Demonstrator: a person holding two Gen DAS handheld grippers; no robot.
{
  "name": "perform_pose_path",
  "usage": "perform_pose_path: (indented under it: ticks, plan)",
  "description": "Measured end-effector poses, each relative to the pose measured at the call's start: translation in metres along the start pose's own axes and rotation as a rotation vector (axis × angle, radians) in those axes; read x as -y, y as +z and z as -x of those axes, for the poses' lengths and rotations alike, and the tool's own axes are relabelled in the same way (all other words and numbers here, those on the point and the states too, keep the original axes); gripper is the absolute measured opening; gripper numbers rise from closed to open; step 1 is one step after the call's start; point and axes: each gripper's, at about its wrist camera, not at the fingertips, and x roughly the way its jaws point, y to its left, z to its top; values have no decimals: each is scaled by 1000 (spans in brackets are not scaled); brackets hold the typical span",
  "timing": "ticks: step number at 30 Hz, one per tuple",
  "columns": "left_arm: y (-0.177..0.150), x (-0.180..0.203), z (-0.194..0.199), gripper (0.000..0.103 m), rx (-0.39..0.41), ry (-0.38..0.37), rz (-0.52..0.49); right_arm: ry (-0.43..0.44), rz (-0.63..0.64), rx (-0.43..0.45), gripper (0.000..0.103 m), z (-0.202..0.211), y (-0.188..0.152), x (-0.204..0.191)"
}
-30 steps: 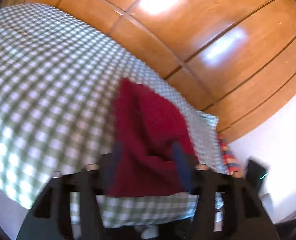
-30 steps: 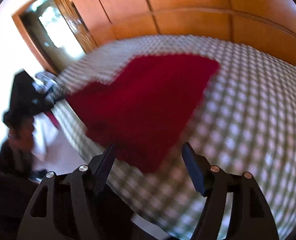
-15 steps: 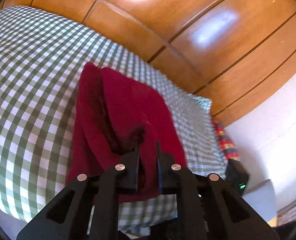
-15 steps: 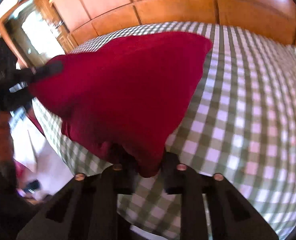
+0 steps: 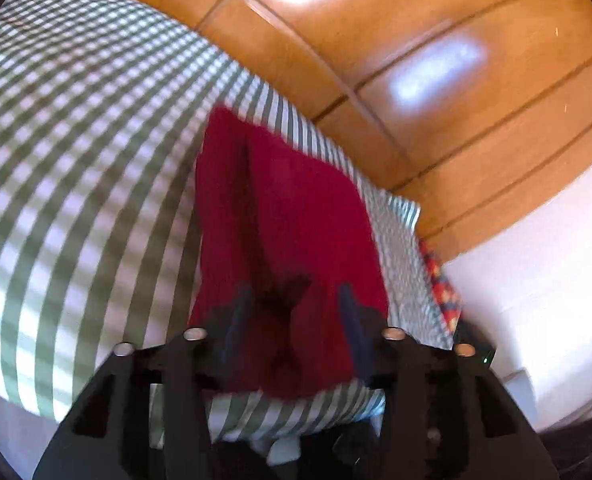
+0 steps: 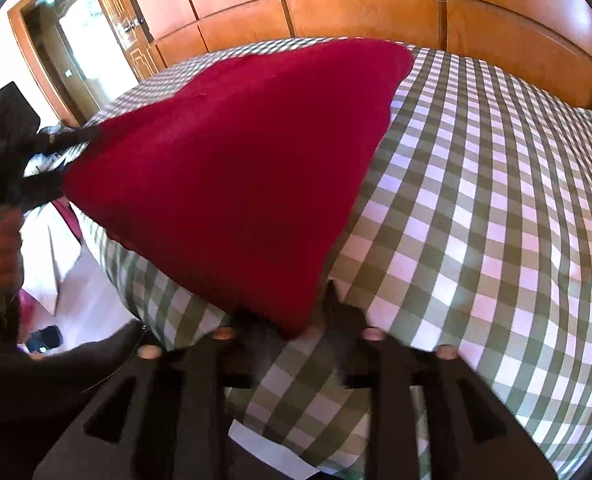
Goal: Fold small clothes
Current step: 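Lower the folded red sweater onto the bed and open both grippers, then grasp the folded sweater edge with the left gripper while the right gripper grasps beside it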
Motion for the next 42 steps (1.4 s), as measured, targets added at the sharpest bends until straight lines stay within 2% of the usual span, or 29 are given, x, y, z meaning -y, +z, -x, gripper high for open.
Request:
perform_pose_path:
  ticks: [2, 3, 4, 8, 12, 13, 16, 19, 23, 26, 28, 30, 34, 36, 38, 39, 42]
  plan:
    - [18, 1, -8, 48, 3, -1, -6, 21, -26, 4, 47, 5, -1, 5]
    - [23, 2, -12, 54, 0, 11, -11, 27, -34, 6, 52, 8, -1, 7]
    - [30, 0, -20, 56, -11, 36, -7, 28, -39, 10, 53, 12, -1, 10]
    - [46, -4, -50, 56, -76, 47, 7, -1, -37, 27, 63, 27, 2, 18]
    - [51, -1, -73, 56, -132, 40, -25, -14, -42, 31, 65, 38, 5, 21]
    - [52, -1, -77, 52, -141, 39, -29, -10, -36, 25, 65, 41, 6, 21]
    - [53, 2, -86, 37, -154, 54, -53, -3, -15, 19, 74, 50, 6, 19]
    - [51, 10, -86, 22, -128, 90, -107, -20, -39, 33, 75, 55, 7, 23]
    - [51, 35, -64, 17, -33, 109, -196, -42, -86, 117, 75, 65, 24, 28]
    - [45, 53, -42, 17, 45, 103, -262, 44, -111, 204, 75, 71, 48, 20]
    - [41, 54, -38, 17, 66, 151, -292, 76, -84, 219, 74, 64, 57, 6]
    - [38, 41, -40, 17, 57, 200, -260, 97, -23, 194, 69, 47, 61, -15]
    - [30, 0, -54, 17, 16, 337, -179, 60, 78, 95, 61, 6, 51, -42]
    - [27, -11, -60, 17, -5, 350, -155, 22, 70, 54, 62, -12, 41, -42]
    - [26, -7, -62, 19, -2, 368, -163, 28, 29, 35, 62, -19, 35, -33]
    - [27, 0, -61, 24, 5, 391, -178, 36, 3, 26, 64, -22, 33, -28]
    - [26, 34, -49, 24, 98, 507, -259, 74, -52, 6, 65, -22, 28, -19]
